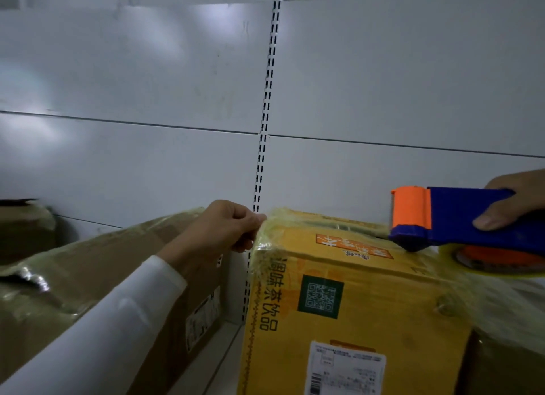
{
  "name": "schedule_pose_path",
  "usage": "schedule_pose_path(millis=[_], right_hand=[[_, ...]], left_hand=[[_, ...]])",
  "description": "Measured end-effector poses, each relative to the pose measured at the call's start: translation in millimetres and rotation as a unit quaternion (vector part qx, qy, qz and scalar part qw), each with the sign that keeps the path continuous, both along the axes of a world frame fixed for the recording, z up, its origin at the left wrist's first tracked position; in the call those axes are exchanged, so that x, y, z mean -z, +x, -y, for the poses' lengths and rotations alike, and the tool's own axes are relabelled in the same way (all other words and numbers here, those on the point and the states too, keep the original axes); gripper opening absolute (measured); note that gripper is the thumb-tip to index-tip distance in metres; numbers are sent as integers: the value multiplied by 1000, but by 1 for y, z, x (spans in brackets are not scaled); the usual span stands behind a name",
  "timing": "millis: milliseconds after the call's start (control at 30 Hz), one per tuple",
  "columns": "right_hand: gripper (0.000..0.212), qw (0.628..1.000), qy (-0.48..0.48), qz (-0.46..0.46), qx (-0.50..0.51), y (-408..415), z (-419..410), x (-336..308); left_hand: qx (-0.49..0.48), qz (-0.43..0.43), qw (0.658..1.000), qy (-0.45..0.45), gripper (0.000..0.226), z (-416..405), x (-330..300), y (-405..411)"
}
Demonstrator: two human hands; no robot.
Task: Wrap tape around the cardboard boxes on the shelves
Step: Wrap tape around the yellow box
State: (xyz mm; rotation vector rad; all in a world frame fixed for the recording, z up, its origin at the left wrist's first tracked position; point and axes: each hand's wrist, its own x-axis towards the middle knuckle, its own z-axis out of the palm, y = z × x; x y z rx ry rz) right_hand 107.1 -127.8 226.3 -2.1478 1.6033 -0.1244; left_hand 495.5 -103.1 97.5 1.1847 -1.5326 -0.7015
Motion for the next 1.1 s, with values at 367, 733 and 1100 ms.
schedule_pose_path(millis=[367, 733, 1100], right_hand=[[84, 999, -7, 37, 20, -1, 1, 8], [78, 999, 20, 40, -24, -1, -11, 14], [65, 996, 33, 79, -34, -8, -20, 24]], left_hand=[[-116, 74, 967, -214, 6, 3, 15, -10], [-22, 241, 958, -154, 27, -4, 0, 2], [32, 470, 882, 15, 42, 1, -65, -65]])
